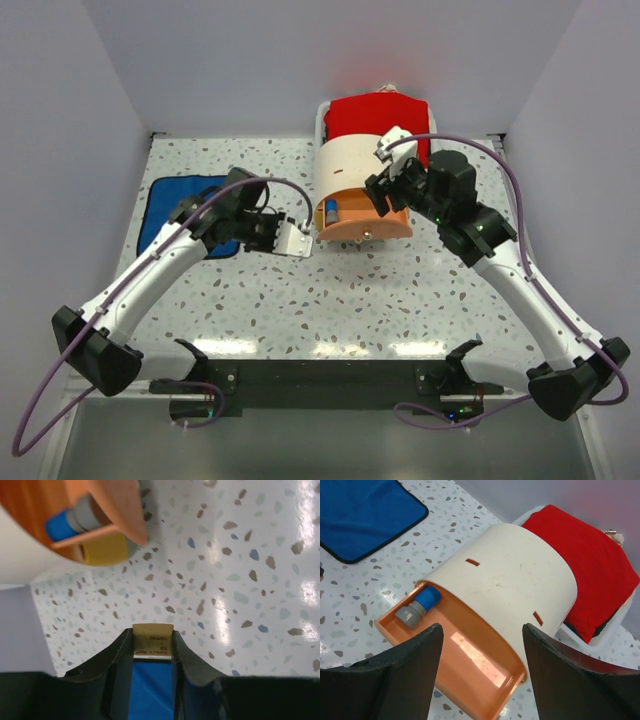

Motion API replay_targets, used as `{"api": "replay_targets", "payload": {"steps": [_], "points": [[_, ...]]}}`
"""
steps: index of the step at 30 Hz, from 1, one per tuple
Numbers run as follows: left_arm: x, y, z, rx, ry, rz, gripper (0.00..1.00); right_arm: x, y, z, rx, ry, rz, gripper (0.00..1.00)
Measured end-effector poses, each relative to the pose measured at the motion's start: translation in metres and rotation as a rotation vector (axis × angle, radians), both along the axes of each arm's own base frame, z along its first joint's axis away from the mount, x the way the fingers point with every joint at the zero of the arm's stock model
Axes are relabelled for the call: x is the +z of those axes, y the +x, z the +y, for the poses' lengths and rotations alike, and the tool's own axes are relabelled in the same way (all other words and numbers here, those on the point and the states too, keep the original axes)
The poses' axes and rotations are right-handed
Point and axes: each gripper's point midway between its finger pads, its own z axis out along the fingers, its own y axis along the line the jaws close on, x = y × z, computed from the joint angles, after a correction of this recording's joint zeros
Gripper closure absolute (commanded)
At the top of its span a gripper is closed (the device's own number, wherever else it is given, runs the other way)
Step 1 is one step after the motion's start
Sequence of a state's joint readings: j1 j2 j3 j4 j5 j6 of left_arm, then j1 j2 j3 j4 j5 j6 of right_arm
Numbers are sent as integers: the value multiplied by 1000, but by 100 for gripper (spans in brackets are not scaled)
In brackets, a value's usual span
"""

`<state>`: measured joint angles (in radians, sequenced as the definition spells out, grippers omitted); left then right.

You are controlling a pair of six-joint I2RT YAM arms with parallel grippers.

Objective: Sort the stationery into containers
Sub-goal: Place the stationery in the storage box.

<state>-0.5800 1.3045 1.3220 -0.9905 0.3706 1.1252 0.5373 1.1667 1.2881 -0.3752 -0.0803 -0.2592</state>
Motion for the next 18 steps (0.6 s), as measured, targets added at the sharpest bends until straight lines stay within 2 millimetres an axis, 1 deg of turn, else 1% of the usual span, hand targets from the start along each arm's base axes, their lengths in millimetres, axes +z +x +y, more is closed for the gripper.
{"api": "replay_targets", "payload": {"steps": [1,4,7,10,12,14,16,18], "points": [[14,5,-8,-3,-27,-14,100,0,0,-2,-7,-5,0,31],[67,22,-43,-25,-149,-67,100,3,-1,-7,-25,-6,-9,31],[110,30,-72,-39,-261,-96,100,11,-5,-16,-53,7,-26,32],[142,35,-96,-48,-365,-106,100,18,-8,-31,-100,29,-42,32],[151,37,-110,-54,-408,-95,100,21,-11,-40,-127,42,-46,32],[153,40,-123,-63,-434,-76,100,23,-14,-50,-152,52,-50,32],[147,42,-137,-69,-438,-49,100,24,-16,-58,-176,58,-57,32],[136,43,-148,-76,-430,-16,100,24,-18,-63,-193,64,-60,32]]}}
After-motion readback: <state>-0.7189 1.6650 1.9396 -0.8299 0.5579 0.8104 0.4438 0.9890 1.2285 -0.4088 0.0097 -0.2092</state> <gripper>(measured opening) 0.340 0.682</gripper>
